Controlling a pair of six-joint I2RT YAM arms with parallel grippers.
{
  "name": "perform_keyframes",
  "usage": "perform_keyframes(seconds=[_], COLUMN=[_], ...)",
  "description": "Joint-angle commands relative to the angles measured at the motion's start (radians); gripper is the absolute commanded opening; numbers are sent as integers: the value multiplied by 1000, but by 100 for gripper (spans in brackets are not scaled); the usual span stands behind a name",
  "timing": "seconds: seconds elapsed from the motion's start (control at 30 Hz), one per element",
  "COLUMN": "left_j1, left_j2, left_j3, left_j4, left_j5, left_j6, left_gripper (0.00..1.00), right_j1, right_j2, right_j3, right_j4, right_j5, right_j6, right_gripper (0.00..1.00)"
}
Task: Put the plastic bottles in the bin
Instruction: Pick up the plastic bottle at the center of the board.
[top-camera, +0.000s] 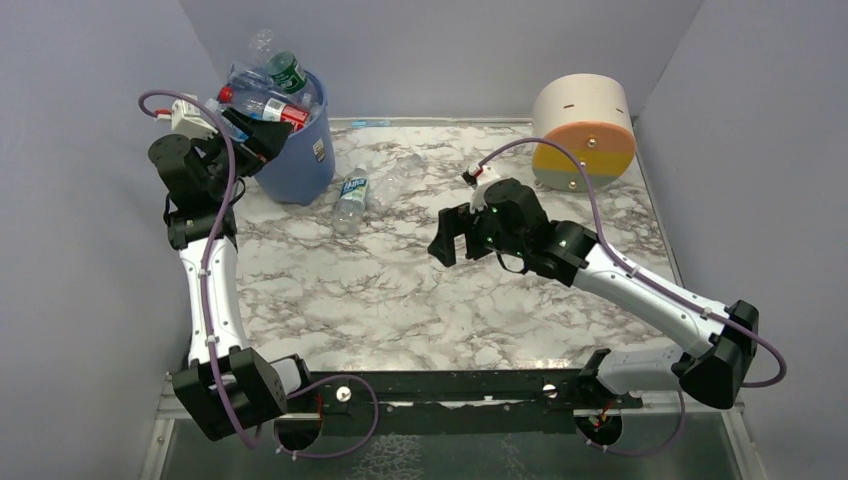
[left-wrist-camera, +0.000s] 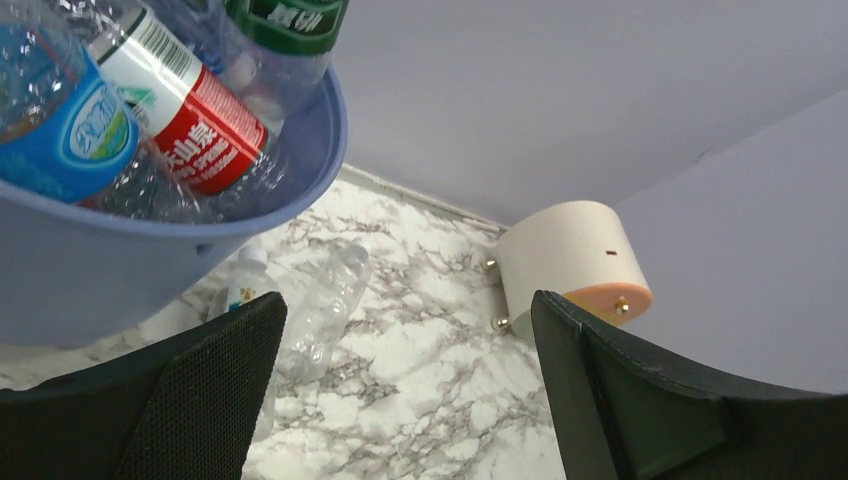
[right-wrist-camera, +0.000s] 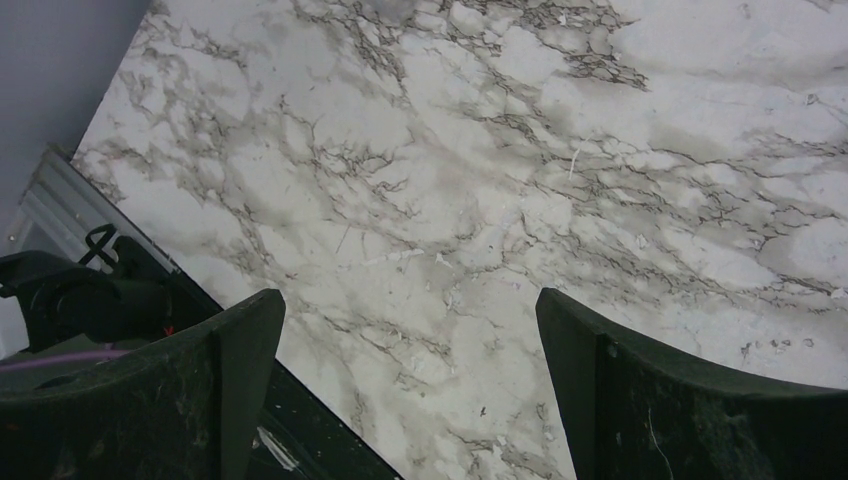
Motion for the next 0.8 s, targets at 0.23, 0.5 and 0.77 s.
perform_keyframes(seconds=[0.23, 0.5, 0.77], left_j1=[6, -8, -232], left_j2=[-101, -42, 115], left_j3=[-81, -58, 82], left_j4=[-170, -203, -317], left_j5=[27, 56, -136], left_j6=[132, 190, 324], left_gripper=[99, 99, 99], right_j1=[3, -15, -71], right_j2=[153, 272, 260], right_j3=[90, 164, 156], right_j4=[93, 119, 104], right_j5=[-8, -29, -59], right_j6=[12, 19, 29], right_gripper=[99, 100, 99])
